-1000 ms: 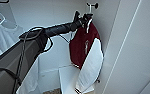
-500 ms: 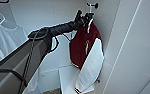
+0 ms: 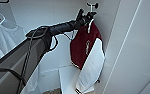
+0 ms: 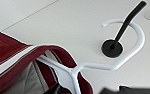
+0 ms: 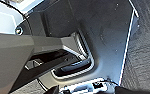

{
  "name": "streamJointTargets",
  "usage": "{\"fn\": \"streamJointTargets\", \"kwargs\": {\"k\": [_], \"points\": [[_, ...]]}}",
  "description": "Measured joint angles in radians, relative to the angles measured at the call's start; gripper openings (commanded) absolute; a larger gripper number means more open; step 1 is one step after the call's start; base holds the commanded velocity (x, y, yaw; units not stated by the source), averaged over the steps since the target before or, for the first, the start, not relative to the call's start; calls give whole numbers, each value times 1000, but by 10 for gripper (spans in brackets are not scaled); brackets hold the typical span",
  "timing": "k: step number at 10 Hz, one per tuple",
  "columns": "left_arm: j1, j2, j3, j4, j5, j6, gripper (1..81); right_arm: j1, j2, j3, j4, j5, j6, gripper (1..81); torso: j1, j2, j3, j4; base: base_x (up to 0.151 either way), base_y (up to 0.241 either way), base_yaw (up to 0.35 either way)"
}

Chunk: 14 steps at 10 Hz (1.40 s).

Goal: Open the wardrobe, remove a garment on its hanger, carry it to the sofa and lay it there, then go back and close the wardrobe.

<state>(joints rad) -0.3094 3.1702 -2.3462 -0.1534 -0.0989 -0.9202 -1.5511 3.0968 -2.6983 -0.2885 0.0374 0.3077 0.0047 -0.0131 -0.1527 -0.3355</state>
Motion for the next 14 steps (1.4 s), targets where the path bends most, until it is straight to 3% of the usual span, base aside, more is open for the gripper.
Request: {"fn": "streamJointTargets", "kwargs": {"k": [6, 13, 14], "points": [[1, -5, 66, 2, -42, 1, 811, 0, 0, 0, 0, 1, 0, 811, 0, 0, 0, 0, 0, 0, 0], [3, -124, 267, 2, -129, -2, 811, 0, 1, 0, 1, -1, 2, 811, 0, 0, 0, 0, 0, 0, 0], [1, -139, 286, 1, -104, -11, 10, 0, 0, 0, 1, -1, 3, 811, 0, 0, 0, 0, 0, 0, 0]]}}
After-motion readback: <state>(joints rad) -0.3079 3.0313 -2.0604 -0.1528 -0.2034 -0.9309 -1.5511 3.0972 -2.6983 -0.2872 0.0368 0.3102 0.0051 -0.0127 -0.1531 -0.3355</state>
